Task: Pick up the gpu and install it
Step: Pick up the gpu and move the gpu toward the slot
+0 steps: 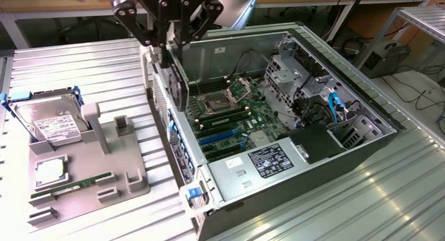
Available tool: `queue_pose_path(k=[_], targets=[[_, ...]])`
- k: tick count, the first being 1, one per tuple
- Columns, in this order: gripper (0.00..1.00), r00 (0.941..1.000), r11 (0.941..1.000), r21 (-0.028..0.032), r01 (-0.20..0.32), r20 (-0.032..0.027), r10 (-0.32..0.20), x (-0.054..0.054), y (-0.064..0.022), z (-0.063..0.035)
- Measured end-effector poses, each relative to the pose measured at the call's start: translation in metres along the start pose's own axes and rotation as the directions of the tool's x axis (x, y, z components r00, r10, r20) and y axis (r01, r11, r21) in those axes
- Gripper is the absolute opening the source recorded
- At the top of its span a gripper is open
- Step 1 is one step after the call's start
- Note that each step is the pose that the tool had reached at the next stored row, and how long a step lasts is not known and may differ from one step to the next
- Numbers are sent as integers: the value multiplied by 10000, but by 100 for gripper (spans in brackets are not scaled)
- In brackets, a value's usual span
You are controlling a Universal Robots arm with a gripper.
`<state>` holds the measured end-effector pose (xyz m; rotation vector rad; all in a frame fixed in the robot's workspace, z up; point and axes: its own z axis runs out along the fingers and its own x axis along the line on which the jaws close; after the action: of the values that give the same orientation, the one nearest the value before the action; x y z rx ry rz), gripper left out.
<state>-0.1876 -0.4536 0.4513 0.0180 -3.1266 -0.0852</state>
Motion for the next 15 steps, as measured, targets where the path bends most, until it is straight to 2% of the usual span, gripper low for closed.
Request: queue_pose_path(k=[3,5,12,15], targets=[[26,10000,10000,-30,0,0,0,-135,-2,-2],[26,10000,10000,-41,1,-2,-1,-262,-4,0],[26,10000,10000,-40,0,-13,0,-616,-9,37],[26,10000,10000,-41,-1,-17,1,-813,-11,65]])
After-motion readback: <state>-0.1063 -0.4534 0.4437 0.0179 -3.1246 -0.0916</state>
